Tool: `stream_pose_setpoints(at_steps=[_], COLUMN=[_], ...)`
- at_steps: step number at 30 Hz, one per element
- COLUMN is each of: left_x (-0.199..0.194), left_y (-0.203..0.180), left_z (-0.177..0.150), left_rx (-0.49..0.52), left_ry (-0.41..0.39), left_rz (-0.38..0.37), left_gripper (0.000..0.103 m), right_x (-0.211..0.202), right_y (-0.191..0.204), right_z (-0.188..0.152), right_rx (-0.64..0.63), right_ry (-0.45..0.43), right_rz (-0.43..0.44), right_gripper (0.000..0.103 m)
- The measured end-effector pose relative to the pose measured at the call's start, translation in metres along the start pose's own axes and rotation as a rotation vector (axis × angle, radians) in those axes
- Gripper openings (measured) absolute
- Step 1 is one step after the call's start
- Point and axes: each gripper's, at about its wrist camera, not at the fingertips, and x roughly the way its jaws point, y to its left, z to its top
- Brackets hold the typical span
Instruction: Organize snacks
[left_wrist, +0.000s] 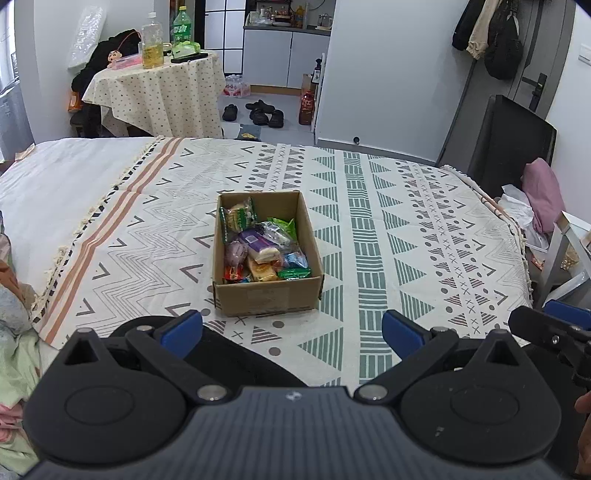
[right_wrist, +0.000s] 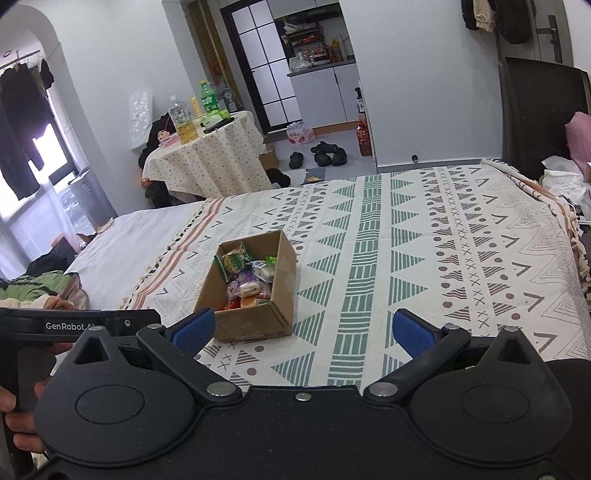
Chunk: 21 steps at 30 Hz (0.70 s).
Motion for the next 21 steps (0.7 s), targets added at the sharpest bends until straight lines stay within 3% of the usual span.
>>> stream_pose_setpoints(at_steps=[21], left_x=[-0.0062], left_y=[0.0082], left_z=[0.0022], left_rx=[-0.001], left_ry=[-0.008], left_rz=[0.007], left_gripper=[0.103], right_x=[-0.0016], right_y=[0.0088], right_z=[0.0015], right_rx=[-0.019], right_ry=[0.001], right_rz=[0.004], right_gripper=[0.103])
